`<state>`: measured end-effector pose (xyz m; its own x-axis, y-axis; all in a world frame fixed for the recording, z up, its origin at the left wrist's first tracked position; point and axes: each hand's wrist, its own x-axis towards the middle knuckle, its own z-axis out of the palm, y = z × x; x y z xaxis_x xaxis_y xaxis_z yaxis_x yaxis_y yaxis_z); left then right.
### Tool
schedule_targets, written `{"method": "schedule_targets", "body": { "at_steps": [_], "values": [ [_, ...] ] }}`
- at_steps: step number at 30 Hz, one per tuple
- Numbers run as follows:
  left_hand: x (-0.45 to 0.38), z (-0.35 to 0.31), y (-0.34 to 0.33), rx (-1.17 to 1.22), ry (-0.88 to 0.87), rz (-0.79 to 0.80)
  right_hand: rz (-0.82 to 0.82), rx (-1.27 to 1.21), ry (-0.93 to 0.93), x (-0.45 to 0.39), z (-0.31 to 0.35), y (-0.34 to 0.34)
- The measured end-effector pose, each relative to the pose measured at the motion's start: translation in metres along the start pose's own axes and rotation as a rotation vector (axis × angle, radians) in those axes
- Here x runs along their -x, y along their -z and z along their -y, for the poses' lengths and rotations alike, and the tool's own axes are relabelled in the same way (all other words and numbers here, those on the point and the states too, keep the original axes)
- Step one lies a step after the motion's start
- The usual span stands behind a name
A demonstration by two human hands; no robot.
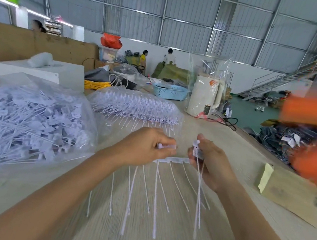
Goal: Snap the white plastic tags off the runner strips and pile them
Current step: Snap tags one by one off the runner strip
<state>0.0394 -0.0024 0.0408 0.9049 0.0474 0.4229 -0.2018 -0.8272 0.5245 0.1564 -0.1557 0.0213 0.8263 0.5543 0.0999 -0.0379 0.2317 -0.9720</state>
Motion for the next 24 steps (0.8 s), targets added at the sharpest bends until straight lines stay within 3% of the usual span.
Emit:
{"method": "schedule_targets", "body": {
  "at_steps": [5,11,16,18,21,24],
  "values": [
    [-0.007,-0.007,-0.003,-0.044,-0.028,-0.168,0.010,-0.365,-0.072,0.005,0.005,-0.001],
    [-0.007,-0.004,-0.010,-0.136,-0.019,-0.145,0.153,-0.415,-0.188,0.010,0.000,-0.017],
    [-0.007,-0.002,-0.011,-0.182,0.030,-0.125,0.087,-0.198,-0.166,0.011,-0.004,-0.024],
    [-0.006,-0.003,-0.011,-0.182,0.047,-0.107,0.125,-0.018,-0.190,0.013,-0.004,-0.024],
    [-0.007,-0.003,-0.012,-0.232,0.024,-0.086,0.207,0.230,-0.079,0.019,-0.003,-0.027],
    [-0.007,-0.007,-0.011,-0.200,-0.022,-0.085,0.216,0.208,0.024,0.023,-0.003,-0.028]
  ]
}}
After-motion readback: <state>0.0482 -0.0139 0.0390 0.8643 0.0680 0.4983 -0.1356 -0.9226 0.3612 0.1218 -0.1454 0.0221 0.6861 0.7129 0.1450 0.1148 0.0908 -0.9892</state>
